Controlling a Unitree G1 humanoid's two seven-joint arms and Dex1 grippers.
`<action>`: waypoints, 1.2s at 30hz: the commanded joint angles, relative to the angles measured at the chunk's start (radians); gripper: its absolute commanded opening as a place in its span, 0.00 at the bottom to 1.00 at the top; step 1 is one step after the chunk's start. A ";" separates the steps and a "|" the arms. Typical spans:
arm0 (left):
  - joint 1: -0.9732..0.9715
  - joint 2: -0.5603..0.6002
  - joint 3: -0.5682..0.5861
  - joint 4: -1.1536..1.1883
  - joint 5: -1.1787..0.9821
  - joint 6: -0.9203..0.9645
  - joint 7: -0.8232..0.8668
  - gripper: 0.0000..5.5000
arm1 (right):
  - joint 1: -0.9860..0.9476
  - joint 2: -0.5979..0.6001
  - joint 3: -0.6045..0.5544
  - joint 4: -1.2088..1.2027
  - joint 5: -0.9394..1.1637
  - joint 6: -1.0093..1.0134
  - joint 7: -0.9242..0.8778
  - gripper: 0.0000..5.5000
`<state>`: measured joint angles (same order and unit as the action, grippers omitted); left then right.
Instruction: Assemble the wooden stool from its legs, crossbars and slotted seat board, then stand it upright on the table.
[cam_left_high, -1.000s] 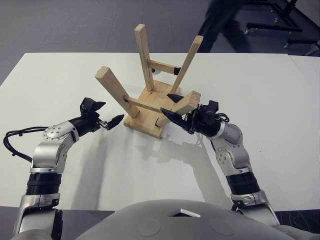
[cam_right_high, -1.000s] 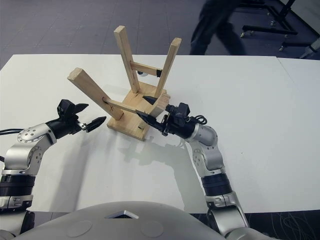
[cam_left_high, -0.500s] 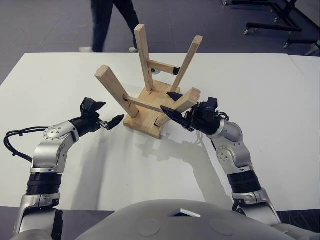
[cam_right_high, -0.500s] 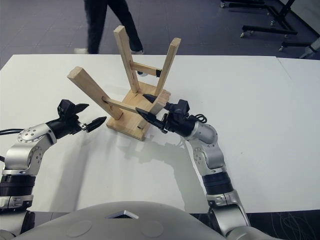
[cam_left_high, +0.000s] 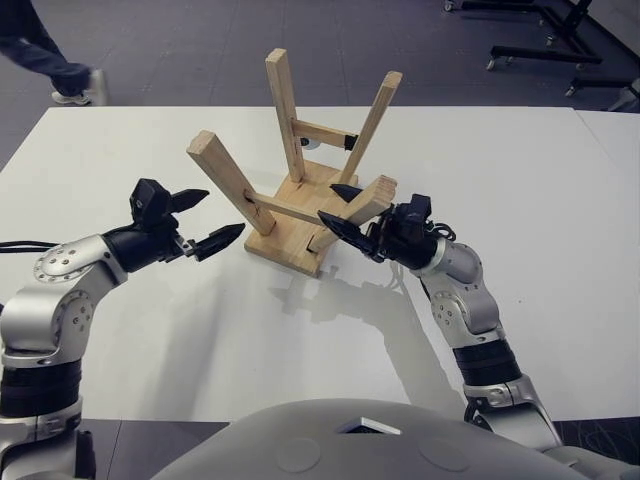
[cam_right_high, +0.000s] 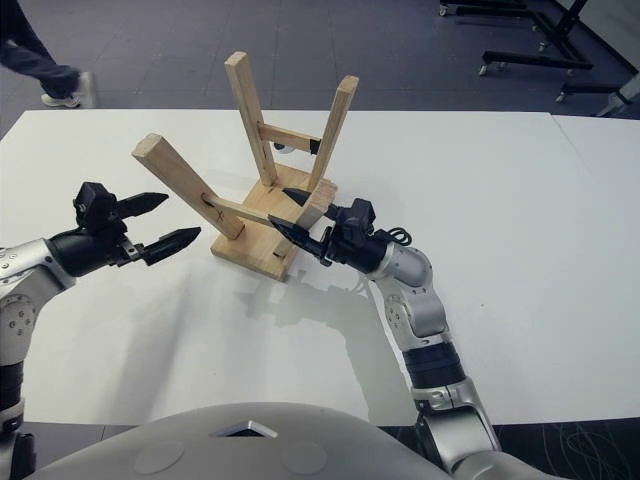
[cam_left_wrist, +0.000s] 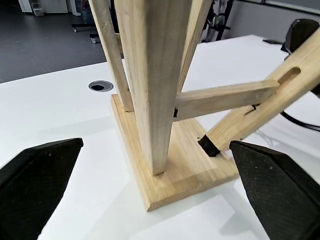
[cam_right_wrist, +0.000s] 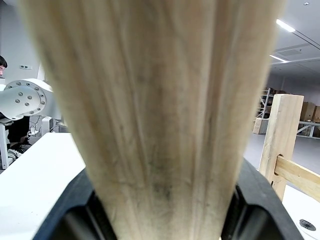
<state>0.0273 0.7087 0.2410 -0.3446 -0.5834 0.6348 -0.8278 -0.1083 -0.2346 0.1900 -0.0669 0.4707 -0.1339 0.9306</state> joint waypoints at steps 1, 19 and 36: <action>-0.005 0.098 0.055 0.018 0.063 -0.042 -0.010 0.98 | 0.018 -0.018 0.013 0.031 -0.039 0.038 -0.006 0.38; -0.385 0.238 0.148 -0.108 -0.127 0.065 0.036 0.98 | 0.033 -0.017 0.011 0.110 -0.048 -0.005 -0.011 0.38; -0.397 0.290 -0.190 -0.385 0.081 0.045 0.064 0.98 | -0.027 -0.068 0.043 -0.020 -0.053 0.149 -0.050 0.38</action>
<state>-0.3489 0.9966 0.0720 -0.7104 -0.5208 0.6788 -0.7721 -0.1417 -0.2790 0.2080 -0.0934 0.4513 -0.0574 0.8861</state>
